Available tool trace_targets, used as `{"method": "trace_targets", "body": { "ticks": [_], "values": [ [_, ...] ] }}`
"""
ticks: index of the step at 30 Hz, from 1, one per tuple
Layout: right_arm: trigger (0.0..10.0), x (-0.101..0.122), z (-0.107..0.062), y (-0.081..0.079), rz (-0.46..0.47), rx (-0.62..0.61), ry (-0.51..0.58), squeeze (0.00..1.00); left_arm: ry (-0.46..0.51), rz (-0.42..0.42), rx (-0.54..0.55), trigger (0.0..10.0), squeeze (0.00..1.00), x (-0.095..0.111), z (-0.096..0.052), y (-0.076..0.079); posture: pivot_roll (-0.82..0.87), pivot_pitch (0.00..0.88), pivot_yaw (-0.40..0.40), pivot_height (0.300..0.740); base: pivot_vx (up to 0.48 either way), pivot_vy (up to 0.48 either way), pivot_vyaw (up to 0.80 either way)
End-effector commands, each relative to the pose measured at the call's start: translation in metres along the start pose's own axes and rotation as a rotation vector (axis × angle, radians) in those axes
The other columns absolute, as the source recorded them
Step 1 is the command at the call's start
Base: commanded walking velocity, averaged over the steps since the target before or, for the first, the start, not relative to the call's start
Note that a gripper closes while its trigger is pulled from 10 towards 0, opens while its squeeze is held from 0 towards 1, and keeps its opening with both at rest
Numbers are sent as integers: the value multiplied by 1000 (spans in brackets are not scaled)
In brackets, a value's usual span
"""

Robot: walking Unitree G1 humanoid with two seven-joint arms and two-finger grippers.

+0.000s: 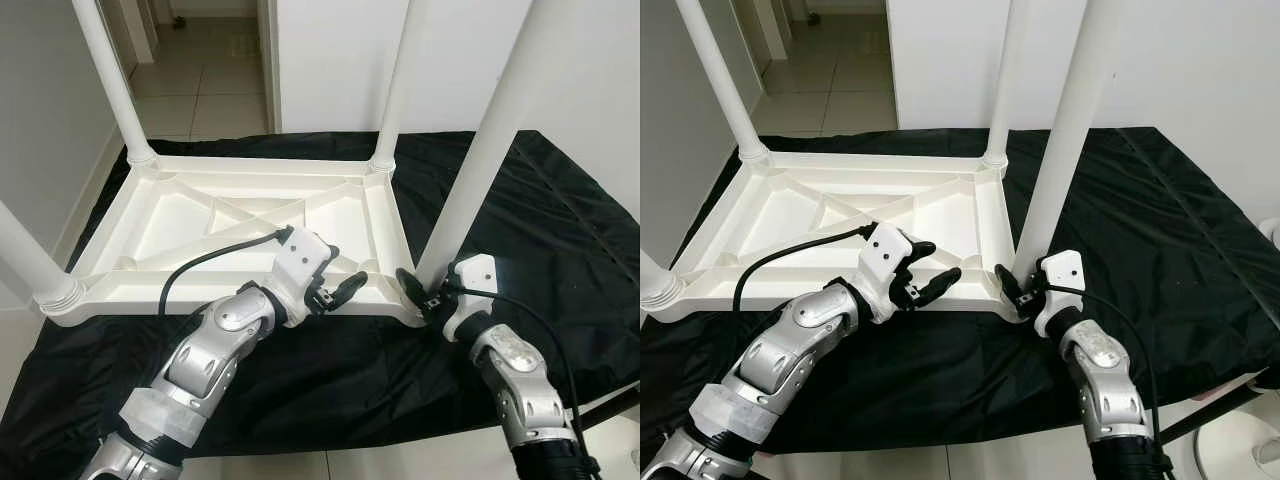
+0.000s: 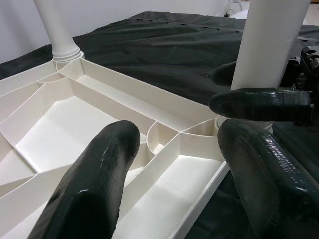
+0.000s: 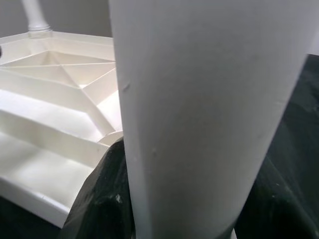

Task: Building children table

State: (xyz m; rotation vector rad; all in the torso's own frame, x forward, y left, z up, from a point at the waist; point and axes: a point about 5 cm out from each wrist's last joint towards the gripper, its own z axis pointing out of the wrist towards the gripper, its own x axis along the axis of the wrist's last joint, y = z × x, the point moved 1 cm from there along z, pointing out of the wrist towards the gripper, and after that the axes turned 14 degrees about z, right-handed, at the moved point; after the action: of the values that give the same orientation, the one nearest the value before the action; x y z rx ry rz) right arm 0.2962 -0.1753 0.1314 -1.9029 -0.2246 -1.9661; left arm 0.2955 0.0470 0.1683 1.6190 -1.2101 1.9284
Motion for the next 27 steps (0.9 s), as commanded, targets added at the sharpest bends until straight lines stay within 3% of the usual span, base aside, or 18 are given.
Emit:
{"method": "trace_targets", "body": {
  "ticks": [1, 4, 11, 12, 18, 27],
  "values": [
    [10000, -3, -1, -2, 19, -34, -3, 0, 40, 15, -124, 10000, 0, 3, -1, 10, -106, 0, 1, 740, 0, 0, 0],
    [10000, -4, -1, -3, 24, -39, 2, 0, 40, 16, -123, 10000, 0, 3, -1, 10, -106, 0, 1, 740, 0, 0, 0],
    [10000, -6, 0, -10, 44, -179, 41, 0, 39, 15, -115, 10000, 0, 3, 0, 8, -110, 0, -6, 740, 0, 0, 0],
    [10000, -9, 1, -13, 69, -254, 50, 0, 40, 16, -112, 10000, 0, 3, 0, 8, -112, 0, -9, 740, 0, 0, 0],
    [10000, -14, 3, -27, 133, -439, 84, 0, 43, 15, -103, 10000, 0, 3, 2, 7, -104, 0, -10, 740, 0, 0, 0],
    [10000, -17, 10, -46, 160, -462, 89, 0, 40, 22, -94, 10000, 0, 4, 1, 4, -87, 0, -17, 740, 0, 0, 0]
  ]
}}
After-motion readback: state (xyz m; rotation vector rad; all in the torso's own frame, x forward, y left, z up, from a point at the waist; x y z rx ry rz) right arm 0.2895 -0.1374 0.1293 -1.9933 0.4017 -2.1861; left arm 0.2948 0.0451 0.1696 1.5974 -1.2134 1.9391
